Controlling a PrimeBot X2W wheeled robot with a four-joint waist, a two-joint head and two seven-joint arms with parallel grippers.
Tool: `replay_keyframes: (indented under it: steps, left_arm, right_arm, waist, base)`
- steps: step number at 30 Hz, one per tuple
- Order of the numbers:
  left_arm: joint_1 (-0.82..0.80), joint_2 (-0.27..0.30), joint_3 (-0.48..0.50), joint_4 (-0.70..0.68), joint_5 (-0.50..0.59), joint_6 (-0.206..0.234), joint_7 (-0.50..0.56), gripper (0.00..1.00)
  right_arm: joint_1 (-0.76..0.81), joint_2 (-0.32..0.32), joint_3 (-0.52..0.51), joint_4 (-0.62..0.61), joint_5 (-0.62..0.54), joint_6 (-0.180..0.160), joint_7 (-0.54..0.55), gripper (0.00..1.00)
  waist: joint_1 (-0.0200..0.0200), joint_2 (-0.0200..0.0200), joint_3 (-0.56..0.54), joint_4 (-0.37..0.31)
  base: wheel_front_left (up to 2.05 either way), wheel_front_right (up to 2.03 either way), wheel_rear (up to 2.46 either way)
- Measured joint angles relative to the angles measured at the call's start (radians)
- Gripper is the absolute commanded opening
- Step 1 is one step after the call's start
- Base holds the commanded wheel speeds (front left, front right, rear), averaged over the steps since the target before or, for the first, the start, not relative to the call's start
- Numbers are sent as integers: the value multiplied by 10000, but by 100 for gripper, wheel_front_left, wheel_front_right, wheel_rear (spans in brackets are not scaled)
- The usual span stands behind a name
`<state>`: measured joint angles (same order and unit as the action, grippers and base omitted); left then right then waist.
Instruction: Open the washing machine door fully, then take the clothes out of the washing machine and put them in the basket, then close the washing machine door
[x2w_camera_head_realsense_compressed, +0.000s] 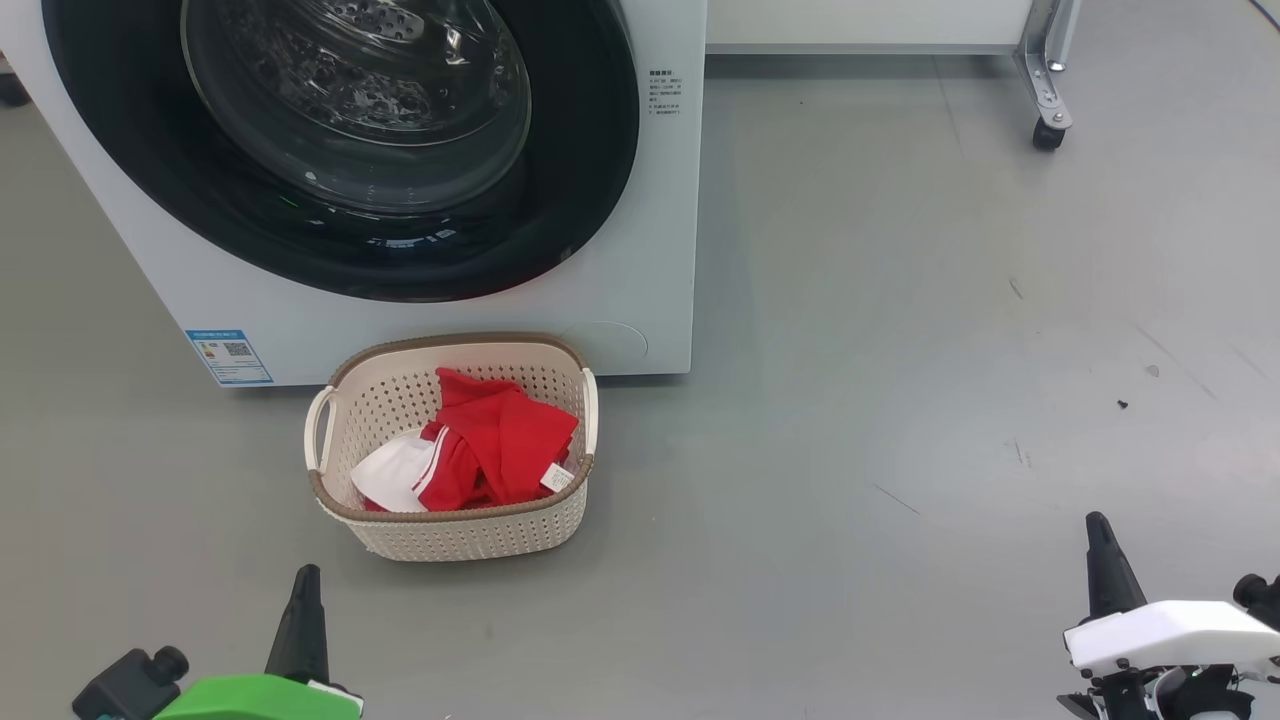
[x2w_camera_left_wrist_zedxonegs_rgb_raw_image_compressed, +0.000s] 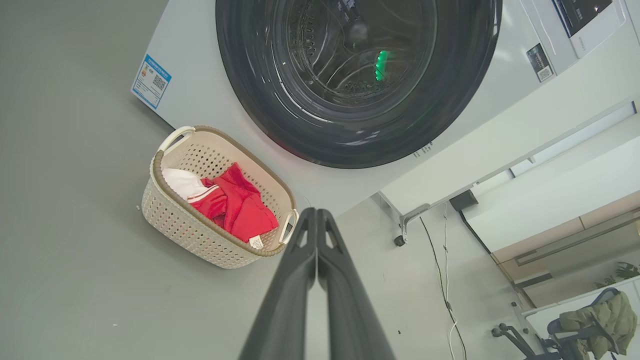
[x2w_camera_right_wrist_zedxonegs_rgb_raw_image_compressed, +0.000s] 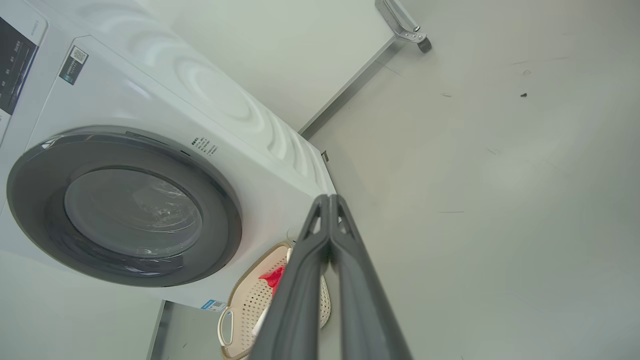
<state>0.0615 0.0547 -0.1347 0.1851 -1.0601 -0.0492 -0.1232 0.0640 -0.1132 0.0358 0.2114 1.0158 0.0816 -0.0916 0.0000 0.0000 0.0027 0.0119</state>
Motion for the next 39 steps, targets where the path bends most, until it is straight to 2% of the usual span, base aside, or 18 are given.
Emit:
replay_keyframes:
  steps: [39]
  left_arm:
    - [-689, 251, 853, 550, -4355, -454, 1145, 0]
  right_arm:
    - [-840, 443, -1035, 499, 4293, 274, 1315, 0]
  waist:
    - [0, 0, 1, -88]
  base:
    - [0, 0, 0]
